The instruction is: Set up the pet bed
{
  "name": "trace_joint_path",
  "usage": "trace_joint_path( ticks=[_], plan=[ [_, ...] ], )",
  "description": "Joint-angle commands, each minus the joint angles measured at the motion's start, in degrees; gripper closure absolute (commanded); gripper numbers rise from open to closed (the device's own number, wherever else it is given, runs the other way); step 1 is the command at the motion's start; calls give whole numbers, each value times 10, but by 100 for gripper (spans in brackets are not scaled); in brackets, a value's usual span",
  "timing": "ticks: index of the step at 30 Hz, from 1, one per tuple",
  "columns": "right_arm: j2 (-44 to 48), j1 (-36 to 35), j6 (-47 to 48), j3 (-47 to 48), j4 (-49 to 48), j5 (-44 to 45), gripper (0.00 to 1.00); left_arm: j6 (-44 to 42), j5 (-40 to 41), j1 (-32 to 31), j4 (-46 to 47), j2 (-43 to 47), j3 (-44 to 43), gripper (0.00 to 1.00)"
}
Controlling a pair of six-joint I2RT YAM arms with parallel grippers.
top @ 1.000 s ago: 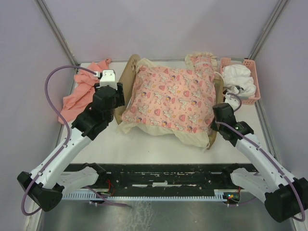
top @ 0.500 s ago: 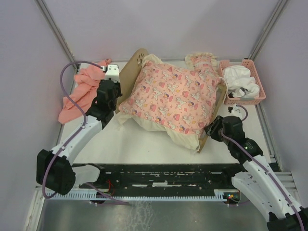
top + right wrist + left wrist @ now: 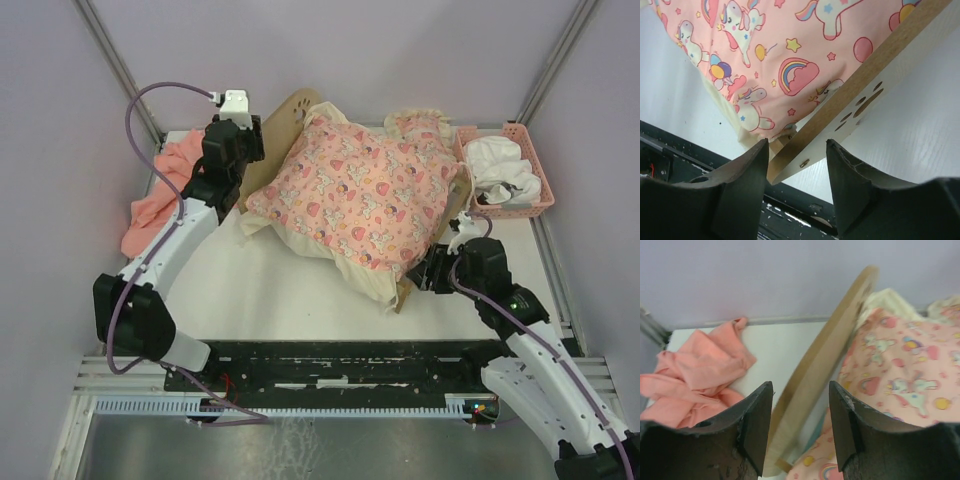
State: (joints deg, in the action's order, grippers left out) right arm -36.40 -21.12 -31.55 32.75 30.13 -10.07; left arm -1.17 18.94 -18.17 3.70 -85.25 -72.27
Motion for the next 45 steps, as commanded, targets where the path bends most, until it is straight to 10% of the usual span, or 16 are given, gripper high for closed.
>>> trace_joint_path(
  ticks=[1,8,19,45],
  plan=[
    [15,-3,70,78,64,21,40,126,-108,-24,-80,56,-51,44],
    [70,-3,57,162,52,116,20,158,-116,-195,-63,96,-10,43],
    [86,-3,108,276,112,233,19,202,-81,-405,-82,-11,-44,43],
    [134,-2,123,287,174,284,17,119,-12,-480,-111,-373,-338,43]
  ],
)
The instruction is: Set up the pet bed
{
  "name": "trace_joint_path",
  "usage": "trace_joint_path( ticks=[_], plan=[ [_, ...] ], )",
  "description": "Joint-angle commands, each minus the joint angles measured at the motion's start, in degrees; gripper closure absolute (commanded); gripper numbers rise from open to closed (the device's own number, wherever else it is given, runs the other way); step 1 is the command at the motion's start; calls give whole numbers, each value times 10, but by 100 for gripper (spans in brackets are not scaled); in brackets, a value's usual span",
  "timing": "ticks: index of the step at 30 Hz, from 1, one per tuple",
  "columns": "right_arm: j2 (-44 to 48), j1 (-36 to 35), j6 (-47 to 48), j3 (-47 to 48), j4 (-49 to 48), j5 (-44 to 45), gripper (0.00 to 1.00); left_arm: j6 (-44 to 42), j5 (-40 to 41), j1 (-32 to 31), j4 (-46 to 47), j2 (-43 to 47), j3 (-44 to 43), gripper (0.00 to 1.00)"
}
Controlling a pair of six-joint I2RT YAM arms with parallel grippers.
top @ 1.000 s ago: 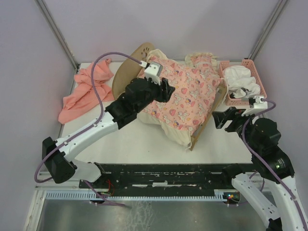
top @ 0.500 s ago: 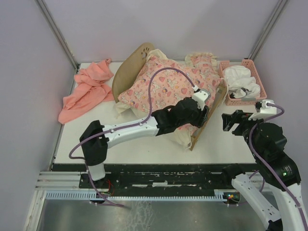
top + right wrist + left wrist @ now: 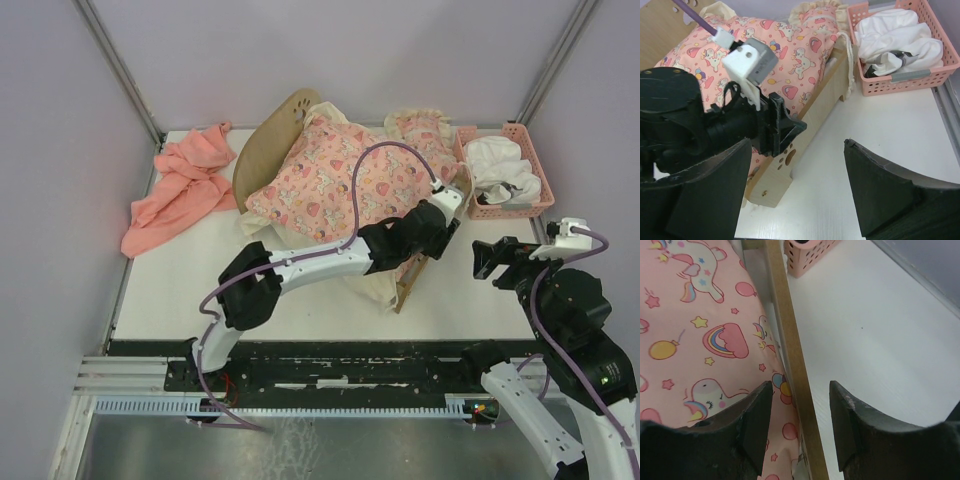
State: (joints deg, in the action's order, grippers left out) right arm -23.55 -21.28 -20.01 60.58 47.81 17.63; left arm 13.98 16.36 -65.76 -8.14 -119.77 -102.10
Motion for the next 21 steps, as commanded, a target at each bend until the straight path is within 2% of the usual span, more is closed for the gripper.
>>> trace_joint_path(
  ticks=[1,4,9,11,17,21],
  plan=[
    [9,-1,8,5,-6,7,17,-31,8,-4,9,-34,-42,43],
    [12,-2,10,-6,-11,6,16,-31,-7,-6,4,-43,-44,45],
    [7,-1,17,-9,-14,3,16,-70,-30,-16,-19,-25,-17,78],
    [2,-1,17,-9,-11,-3,16,-87,-40,-23,-36,-1,11,87],
    [4,-1,-6,-38,-21,-76,16,-138,-74,-39,-48,118,162,97],
    [1,-1,-9,-43,-16,-74,16,-170,-101,-49,-64,200,268,97]
  ],
)
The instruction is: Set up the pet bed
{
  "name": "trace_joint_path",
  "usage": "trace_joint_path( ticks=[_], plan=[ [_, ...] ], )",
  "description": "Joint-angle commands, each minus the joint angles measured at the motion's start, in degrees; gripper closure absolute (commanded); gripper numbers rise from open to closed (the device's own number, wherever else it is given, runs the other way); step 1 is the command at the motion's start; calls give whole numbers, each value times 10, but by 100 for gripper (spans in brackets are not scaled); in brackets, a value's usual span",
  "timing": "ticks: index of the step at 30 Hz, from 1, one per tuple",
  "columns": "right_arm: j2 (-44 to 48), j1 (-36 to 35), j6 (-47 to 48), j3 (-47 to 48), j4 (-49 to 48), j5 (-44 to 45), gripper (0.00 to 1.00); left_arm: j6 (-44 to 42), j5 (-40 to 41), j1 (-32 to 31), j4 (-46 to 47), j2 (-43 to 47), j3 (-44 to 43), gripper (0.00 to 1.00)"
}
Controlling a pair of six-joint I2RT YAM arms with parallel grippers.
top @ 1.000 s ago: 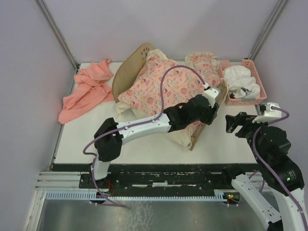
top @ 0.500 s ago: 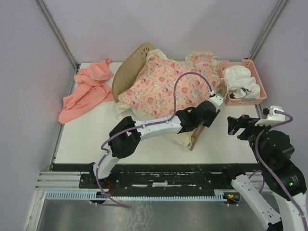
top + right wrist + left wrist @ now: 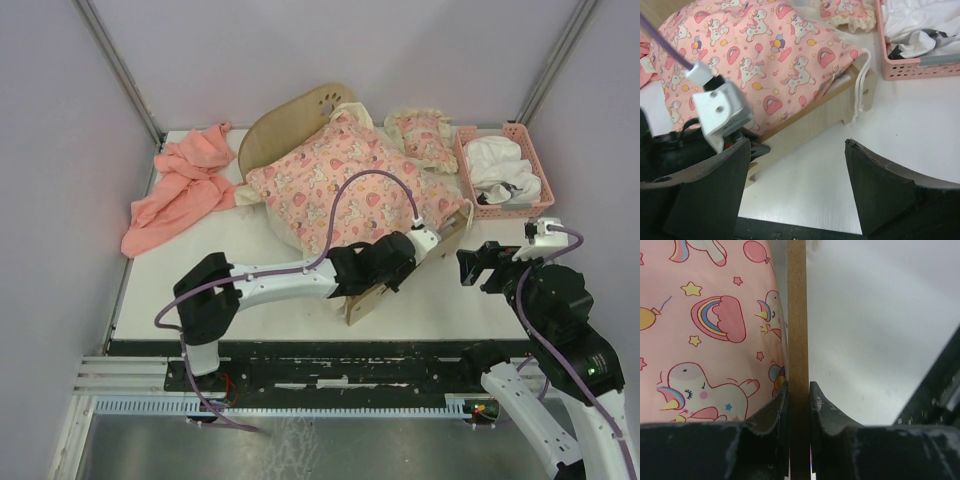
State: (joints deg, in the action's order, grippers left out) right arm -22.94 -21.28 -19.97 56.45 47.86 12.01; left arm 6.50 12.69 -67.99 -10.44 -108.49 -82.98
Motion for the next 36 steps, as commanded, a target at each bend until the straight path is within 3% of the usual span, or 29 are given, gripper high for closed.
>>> trace_joint_path(
  ticks=[1,5,13,18,24,29,32,36],
  plan=[
    [-7,-2,-9,-2,-17,-19,16,-102,-68,-29,-52,106,93,97],
    [-15,-1,-3,-6,-18,-25,16,-146,-98,-32,-81,189,162,97],
    [-31,-1,-8,-10,-24,-34,16,-330,-169,-36,-83,314,256,97],
    [-32,-1,-15,-19,-36,-37,16,-412,-236,-44,-98,329,274,97],
    [-31,-1,-11,-29,-33,-31,16,-491,-241,-74,-103,314,274,97],
    [-27,-2,-15,-48,-34,-39,16,-512,-150,-44,-103,328,290,97],
    [-25,-1,-21,-73,-36,-60,16,-490,-98,-2,-100,354,310,83],
    [-24,-1,-23,-104,-31,-68,17,-463,0,26,-117,400,328,76]
  ],
)
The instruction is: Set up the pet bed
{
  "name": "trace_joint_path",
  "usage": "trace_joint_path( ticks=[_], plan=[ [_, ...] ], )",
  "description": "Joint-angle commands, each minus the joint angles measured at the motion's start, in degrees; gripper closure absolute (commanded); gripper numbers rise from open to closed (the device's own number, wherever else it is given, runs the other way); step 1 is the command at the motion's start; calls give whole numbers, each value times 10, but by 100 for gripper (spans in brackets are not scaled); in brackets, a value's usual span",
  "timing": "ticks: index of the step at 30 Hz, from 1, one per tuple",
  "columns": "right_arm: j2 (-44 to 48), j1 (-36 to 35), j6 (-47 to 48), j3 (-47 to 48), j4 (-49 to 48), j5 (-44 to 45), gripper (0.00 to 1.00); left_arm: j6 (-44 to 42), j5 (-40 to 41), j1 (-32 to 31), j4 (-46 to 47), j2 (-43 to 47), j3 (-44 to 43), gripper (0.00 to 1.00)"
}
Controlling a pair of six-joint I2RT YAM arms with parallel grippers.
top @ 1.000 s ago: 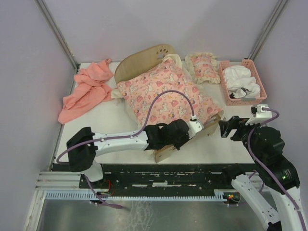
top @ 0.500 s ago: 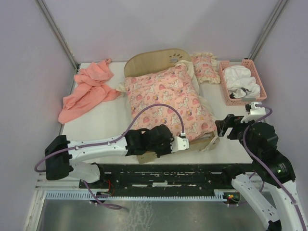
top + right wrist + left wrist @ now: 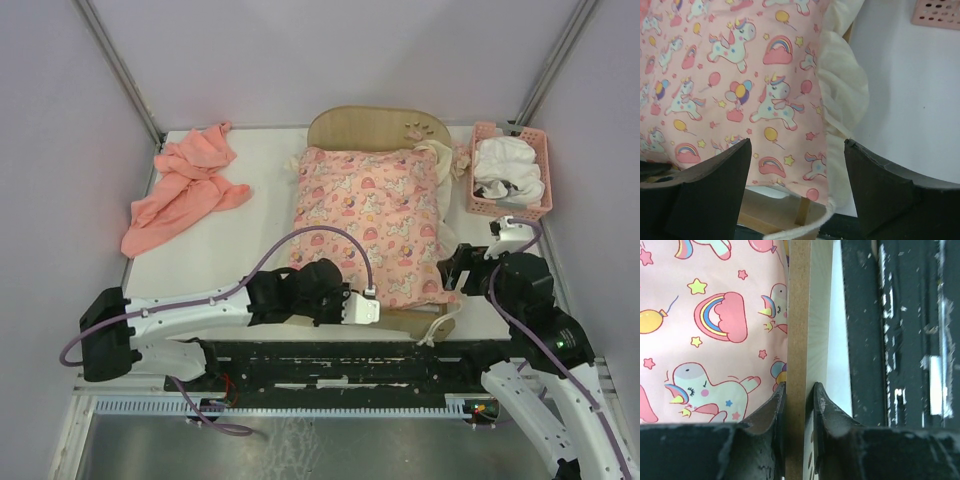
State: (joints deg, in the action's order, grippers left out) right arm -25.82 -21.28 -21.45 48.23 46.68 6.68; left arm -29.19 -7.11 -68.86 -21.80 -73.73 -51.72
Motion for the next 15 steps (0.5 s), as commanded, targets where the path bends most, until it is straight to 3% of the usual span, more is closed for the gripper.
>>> trace_joint_path(
  ticks=[1,5,8,9,13,15],
  plan=[
    [6,-1,-10,-28,-18,-11,17,-103,212,42,-5,66,21,76],
    [0,-1,-44,-37,-25,-1,21,-92,243,87,-3,109,41,81],
    [-18,-1,-74,-47,-34,-13,23,-88,260,118,-3,125,46,77],
    [-23,-1,-83,-56,-42,-22,23,-87,271,127,4,125,48,73],
    [-47,-2,-117,-102,-89,-41,28,-106,314,132,41,132,69,41],
    [-62,-2,-124,-124,-124,-49,31,-94,302,131,44,140,67,38]
  ],
)
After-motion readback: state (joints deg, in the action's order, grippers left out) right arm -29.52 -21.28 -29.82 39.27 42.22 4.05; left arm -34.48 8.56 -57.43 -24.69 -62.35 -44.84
